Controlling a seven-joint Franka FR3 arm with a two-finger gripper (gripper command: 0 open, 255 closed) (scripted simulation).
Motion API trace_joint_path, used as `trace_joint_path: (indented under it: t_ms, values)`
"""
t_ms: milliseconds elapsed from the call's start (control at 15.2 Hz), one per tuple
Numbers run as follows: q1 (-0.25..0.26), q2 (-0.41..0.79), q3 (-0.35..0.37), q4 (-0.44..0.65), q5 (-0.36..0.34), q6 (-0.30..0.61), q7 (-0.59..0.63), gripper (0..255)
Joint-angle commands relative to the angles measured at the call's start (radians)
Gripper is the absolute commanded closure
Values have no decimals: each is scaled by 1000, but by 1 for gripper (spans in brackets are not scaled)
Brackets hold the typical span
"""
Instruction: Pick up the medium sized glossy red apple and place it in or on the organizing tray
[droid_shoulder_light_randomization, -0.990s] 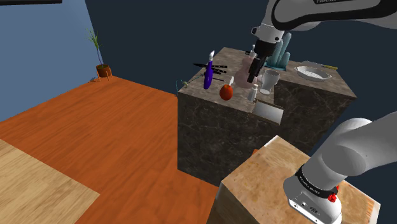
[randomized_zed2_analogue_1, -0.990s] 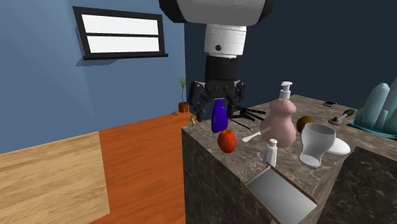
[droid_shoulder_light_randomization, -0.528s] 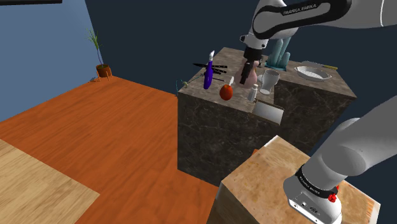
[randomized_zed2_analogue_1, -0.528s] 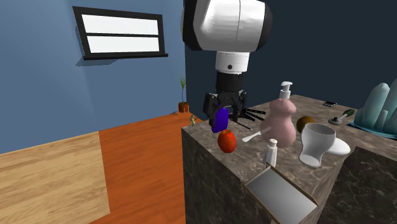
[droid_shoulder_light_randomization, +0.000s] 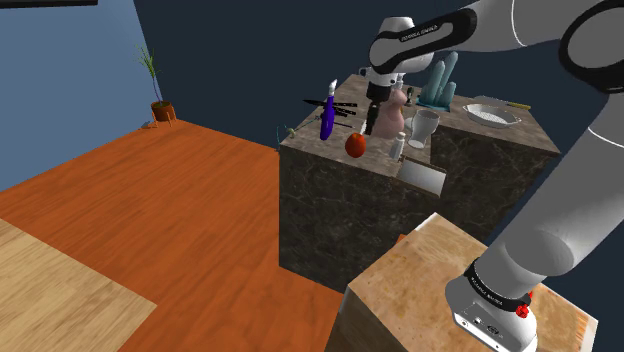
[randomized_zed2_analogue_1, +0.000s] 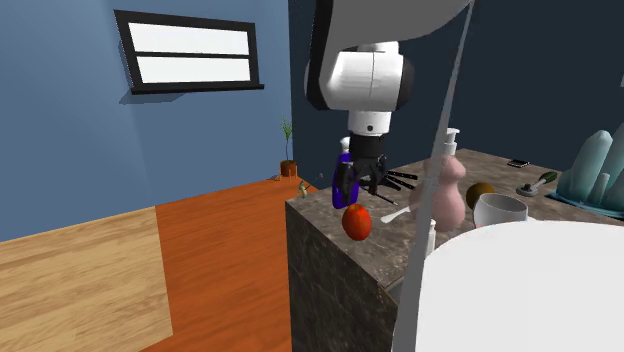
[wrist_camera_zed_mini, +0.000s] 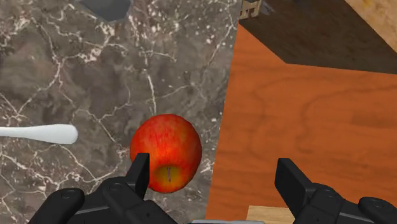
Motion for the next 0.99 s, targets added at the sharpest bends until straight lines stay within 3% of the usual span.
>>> trace_joint_path:
  t_ms: [0, 132, 594, 924]
  values:
    - [-6, 94, -4, 86, 11, 2, -51, 0]
    - [-15, 175, -4, 159, 18, 3, -94, 0]
    - [-16, 208, 0, 106, 27, 89, -99, 0]
    - [-16, 211, 0, 102, 28, 96, -100, 0]
